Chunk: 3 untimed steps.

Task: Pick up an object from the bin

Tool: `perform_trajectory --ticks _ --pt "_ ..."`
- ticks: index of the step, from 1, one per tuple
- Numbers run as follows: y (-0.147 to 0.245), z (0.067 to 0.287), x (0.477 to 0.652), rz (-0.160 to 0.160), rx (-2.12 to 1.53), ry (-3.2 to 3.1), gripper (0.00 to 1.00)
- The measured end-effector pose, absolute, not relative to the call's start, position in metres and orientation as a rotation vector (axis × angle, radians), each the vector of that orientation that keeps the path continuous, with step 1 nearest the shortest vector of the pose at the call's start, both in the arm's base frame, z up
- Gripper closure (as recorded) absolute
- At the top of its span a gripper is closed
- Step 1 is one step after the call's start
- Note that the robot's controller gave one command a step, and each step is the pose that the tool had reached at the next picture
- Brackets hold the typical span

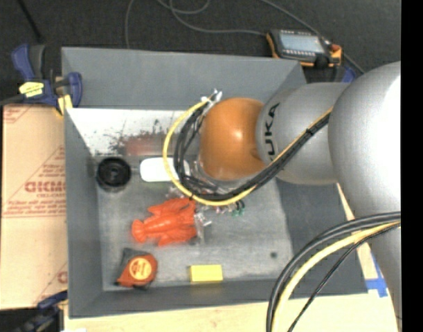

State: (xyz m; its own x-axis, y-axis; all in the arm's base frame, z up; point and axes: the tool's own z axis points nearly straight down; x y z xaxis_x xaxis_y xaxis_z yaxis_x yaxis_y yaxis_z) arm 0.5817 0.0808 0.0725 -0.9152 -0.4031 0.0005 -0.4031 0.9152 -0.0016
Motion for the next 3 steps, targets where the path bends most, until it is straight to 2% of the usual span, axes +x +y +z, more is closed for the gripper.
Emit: perform_trajectory --ticks 1,2,3 --pt "0.085 0.073 0.578 -0.001 0.95 -3.0 0.0" --pt "0.067 0.072 0.619 0.0 1.103 -2.945 0.0" --pt "0.064 0.072 0.625 0.003 1.222 -2.901 0.0"
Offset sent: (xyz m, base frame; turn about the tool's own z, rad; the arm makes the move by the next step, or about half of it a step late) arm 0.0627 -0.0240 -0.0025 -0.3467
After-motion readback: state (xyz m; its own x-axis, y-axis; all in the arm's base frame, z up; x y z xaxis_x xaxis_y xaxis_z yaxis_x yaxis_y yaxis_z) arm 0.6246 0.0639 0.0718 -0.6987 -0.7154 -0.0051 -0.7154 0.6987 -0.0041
